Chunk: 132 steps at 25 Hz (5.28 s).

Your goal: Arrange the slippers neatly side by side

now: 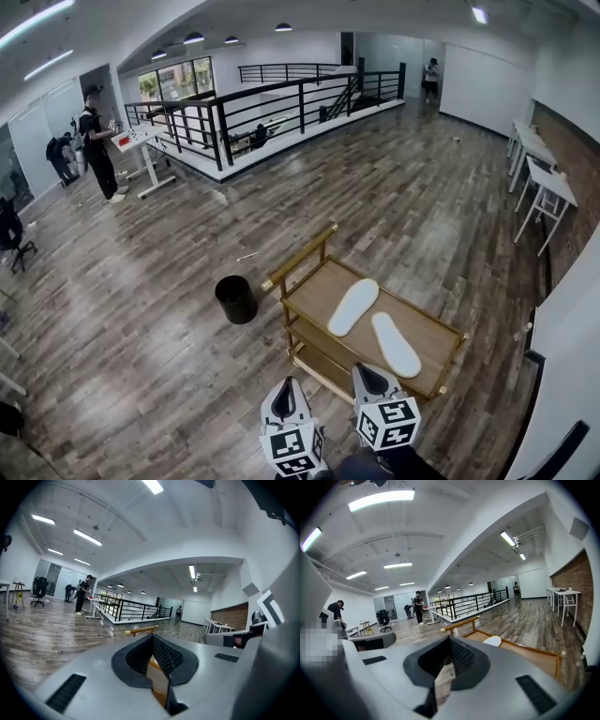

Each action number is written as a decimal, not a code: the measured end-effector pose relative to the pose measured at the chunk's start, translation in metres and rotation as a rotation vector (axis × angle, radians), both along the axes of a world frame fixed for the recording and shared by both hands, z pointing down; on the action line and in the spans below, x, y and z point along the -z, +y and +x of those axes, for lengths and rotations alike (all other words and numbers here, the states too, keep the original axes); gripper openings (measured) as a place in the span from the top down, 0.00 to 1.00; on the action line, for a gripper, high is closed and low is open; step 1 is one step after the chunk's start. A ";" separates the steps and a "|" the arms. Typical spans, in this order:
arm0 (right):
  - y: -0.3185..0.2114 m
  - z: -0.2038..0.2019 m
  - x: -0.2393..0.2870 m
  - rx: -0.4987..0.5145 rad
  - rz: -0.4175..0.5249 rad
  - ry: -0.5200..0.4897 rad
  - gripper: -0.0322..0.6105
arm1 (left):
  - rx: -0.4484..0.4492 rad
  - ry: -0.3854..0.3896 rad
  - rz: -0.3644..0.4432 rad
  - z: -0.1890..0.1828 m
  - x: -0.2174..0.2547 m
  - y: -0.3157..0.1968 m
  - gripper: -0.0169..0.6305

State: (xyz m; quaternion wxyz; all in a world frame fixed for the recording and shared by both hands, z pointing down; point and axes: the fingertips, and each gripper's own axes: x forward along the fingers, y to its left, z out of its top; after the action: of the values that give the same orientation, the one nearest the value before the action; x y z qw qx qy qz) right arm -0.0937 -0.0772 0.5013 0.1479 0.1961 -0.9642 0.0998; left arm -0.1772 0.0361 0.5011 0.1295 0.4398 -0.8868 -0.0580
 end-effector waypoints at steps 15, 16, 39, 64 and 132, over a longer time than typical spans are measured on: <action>-0.065 -0.083 -0.029 -0.060 -0.055 0.035 0.95 | -0.058 -0.008 -0.042 -0.090 -0.018 -0.060 0.99; -0.074 -0.090 -0.031 -0.065 -0.062 0.032 0.95 | -0.062 -0.010 -0.045 -0.098 -0.018 -0.069 0.99; -0.267 -0.010 -0.014 -0.513 -0.070 -0.067 0.95 | -0.569 -0.049 -0.057 -0.064 -0.009 -0.325 0.99; -0.298 0.020 -0.006 -0.948 -0.044 -0.073 0.95 | -0.960 0.014 -0.045 -0.068 -0.020 -0.421 0.99; -0.222 0.095 -0.255 -1.579 -1.473 -0.521 0.93 | -0.810 -0.028 -0.084 -0.121 -0.025 -0.439 0.99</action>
State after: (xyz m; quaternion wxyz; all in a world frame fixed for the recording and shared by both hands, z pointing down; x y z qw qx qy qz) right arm 0.0017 -0.2988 0.7559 -0.0841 0.5925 -0.2749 0.7525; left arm -0.2981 -0.4031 0.5266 0.1478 0.7487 -0.6449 0.0400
